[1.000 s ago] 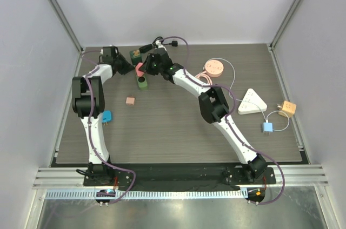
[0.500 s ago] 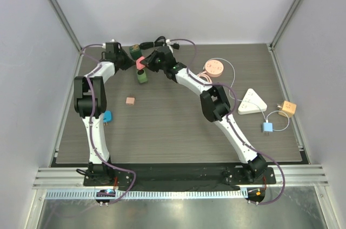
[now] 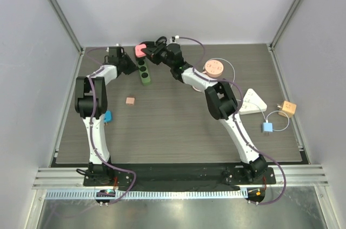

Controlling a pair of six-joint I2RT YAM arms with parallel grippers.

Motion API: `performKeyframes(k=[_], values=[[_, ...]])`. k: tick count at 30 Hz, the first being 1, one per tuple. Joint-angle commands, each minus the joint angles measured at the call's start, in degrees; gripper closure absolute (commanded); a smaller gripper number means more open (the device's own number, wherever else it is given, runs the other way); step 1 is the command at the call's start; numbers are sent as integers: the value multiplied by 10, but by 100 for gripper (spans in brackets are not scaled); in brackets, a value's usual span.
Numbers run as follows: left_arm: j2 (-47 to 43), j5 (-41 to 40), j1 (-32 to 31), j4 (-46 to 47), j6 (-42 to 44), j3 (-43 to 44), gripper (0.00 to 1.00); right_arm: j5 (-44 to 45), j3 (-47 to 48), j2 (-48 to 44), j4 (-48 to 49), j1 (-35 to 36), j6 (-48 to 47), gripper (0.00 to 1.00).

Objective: Pull the plug off the socket

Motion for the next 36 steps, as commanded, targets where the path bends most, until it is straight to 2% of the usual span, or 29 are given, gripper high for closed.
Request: performKeyframes(k=[1,4,5,9,11,15,17,21,25,27,31,36], values=[[-45,80,8,70,-32,-78,100,26,-68,-114,15,-8,-78,99],[-82,122,28,203,-71,-157,100,39,-118,-168,-9,-15,-165,99],[-88,132,30,218,-85,-172,100,48,-129,-183,-21,-18,-190,99],[-92,142,30,237,-98,-178,97,127,-125,-221,-180,-29,-341,99],[-88,146,29,246,-104,-181,95,186,-141,-243,-206,-42,-391,99],[-94,149,29,270,-110,-195,82,286,-201,-285,-245,-65,-454,99],[-99,143,30,278,-112,-202,79,318,-186,-282,-264,-76,-484,99],[-100,138,30,289,-118,-207,76,313,-104,-215,-360,-89,-555,96],[-94,137,30,290,-119,-204,77,354,77,-121,-495,-89,-611,91],[-90,139,29,291,-121,-202,81,387,115,-96,-532,-87,-630,89],[-92,135,29,292,-121,-203,83,431,106,-98,-533,-84,-667,89],[-89,131,29,290,-121,-203,79,430,88,-102,-533,-84,-696,89]])
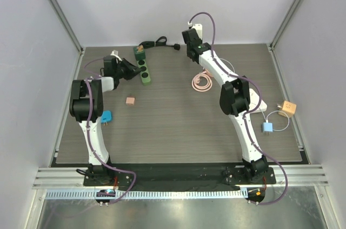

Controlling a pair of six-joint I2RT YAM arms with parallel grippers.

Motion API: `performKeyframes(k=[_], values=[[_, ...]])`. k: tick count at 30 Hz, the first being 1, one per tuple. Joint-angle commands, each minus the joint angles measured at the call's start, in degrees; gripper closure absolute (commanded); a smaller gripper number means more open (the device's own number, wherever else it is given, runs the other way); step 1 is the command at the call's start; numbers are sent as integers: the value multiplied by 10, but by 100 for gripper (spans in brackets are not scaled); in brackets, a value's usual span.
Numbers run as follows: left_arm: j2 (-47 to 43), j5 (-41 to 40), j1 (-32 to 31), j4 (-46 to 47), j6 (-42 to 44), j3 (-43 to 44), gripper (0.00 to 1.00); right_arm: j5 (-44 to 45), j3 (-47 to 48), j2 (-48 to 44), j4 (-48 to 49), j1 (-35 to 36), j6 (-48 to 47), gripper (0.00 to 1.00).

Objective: Pull the plug off the socket

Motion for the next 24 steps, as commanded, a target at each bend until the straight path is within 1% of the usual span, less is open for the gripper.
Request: performKeyframes(k=[1,4,7,11,14,20,22,23,24], values=[[-25,1,-1,25,-1,4,79,28,2,-20,-5,2,-43,88],[-26,0,-1,25,-2,4,78,24,0,-12,-12,2,-48,87],[-26,1,-2,27,-2,4,75,-6,8,5,-14,3,-52,85],[-28,5,-1,34,-2,-1,69,-1,44,34,-35,7,-56,84],[-32,4,-1,35,-1,-4,67,10,47,35,-35,10,-62,81],[-28,2,-1,38,-13,-3,65,-4,59,59,-32,10,-55,74],[-24,2,-1,41,-17,-1,62,-22,68,63,-32,13,-51,69],[-26,4,-1,43,-19,-2,60,-23,74,67,-31,17,-50,60],[-28,4,0,44,-18,-2,59,-23,76,68,-30,17,-52,55]])
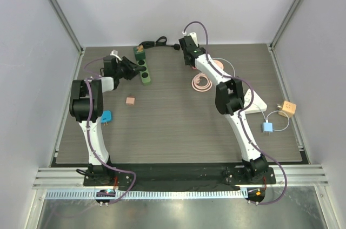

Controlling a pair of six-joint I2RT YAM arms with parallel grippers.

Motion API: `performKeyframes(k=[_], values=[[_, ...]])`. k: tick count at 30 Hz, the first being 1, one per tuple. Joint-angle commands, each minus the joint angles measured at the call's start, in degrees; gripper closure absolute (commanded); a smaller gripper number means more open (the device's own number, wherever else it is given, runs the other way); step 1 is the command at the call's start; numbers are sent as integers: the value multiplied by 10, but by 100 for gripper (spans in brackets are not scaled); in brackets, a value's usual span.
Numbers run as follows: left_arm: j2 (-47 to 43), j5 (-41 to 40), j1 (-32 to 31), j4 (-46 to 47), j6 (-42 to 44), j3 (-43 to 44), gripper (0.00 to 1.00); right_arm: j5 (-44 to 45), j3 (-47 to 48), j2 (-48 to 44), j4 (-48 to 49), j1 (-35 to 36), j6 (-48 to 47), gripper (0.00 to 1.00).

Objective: Pull the plug off the socket

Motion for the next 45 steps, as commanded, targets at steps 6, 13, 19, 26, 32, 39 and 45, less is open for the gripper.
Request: performKeyframes(k=[6,13,19,26,32,39,45], values=[[-38,-5,0,33,-1,-13,51,-7,42,-11,12,28,-16,37],[-51,-26,17,44,-8,-33,51,-52,37,-43,47,73,-20,23],[-70,-53,40,80,-35,-77,48,-213,37,-34,107,118,11,5],[-78,-69,65,120,-70,-114,43,-255,38,-9,164,160,11,0],[-71,-55,70,125,-86,-112,43,-241,38,17,186,174,10,0],[-83,-69,71,45,-51,-76,42,-200,36,33,187,190,-27,11],[-82,-77,70,37,-41,-71,42,-181,38,47,194,196,-36,12]])
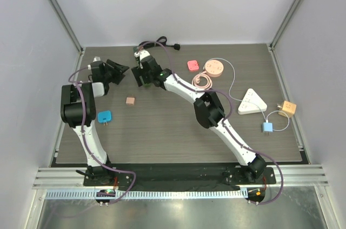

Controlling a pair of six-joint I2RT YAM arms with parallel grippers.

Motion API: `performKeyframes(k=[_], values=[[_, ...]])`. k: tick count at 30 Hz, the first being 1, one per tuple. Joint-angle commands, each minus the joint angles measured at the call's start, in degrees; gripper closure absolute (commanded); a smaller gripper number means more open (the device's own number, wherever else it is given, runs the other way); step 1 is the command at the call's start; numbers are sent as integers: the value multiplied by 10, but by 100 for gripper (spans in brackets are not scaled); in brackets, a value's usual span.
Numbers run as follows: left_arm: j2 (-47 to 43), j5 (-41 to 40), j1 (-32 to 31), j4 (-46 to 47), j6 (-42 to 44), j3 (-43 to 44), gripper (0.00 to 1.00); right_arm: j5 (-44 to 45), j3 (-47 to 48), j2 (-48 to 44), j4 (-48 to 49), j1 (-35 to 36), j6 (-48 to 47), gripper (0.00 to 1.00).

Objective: Pull the plug off the socket

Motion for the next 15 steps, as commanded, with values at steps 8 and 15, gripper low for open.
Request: performKeyframes(k=[8,15], values=[[-20,-8,2,-24,31,34,42,45,16,5,34,12,-32,35],[2,36,2,5,20,45,43,55,8,4,34,11,-34,36]])
